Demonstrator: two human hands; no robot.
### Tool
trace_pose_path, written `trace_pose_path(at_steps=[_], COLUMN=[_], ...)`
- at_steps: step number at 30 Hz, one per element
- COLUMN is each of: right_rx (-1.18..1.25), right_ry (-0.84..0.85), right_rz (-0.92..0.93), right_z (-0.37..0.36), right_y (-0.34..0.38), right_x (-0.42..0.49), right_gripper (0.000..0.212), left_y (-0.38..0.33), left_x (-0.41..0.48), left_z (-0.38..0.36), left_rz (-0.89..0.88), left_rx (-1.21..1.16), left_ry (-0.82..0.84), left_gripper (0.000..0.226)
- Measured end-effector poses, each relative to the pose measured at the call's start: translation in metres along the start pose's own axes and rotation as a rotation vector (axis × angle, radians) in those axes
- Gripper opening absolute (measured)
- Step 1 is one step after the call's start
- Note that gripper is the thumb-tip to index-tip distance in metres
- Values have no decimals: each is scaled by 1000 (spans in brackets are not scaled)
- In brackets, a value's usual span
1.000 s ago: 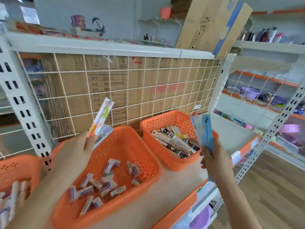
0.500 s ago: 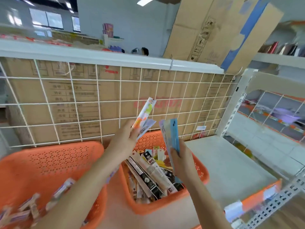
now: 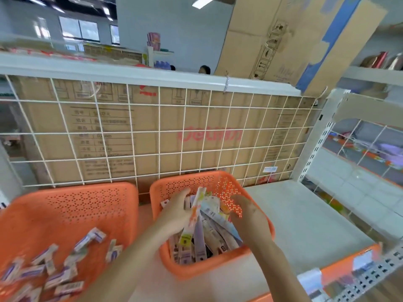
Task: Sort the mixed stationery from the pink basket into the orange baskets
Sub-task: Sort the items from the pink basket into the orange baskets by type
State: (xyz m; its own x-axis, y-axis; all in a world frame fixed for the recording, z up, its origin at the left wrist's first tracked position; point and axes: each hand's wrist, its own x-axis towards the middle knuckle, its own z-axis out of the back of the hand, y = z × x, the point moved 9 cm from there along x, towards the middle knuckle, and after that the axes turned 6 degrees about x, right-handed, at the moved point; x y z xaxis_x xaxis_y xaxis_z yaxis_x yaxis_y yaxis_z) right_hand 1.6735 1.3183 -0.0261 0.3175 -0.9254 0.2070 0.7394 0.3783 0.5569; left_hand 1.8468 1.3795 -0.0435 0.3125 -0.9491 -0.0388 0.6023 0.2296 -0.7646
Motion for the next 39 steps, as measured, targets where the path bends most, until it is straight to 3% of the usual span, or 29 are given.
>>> trace_pose_path(at_steps=[6, 18, 22, 26, 39], right_rx=[8, -56, -29, 20, 145], right_ry=[-221, -319, -275, -230, 17], right_rz=[122, 166, 153, 194, 482], right_z=[25, -4, -27, -47, -138], right_y=[20, 104, 140, 185, 353], right_x=[-41, -177, -218, -246, -275], right_gripper=[34, 39, 36, 37, 37], left_y=[1, 133, 179, 211, 304], left_x=[-58, -214, -270, -328, -488], left_z=[74, 214, 250, 287, 393], left_rz=[-271, -156, -71, 19, 315], left_rx=[245, 624, 674, 687, 713], left_ry=[-299, -570, -577, -635, -862], left_gripper=[46, 31, 42, 36, 43])
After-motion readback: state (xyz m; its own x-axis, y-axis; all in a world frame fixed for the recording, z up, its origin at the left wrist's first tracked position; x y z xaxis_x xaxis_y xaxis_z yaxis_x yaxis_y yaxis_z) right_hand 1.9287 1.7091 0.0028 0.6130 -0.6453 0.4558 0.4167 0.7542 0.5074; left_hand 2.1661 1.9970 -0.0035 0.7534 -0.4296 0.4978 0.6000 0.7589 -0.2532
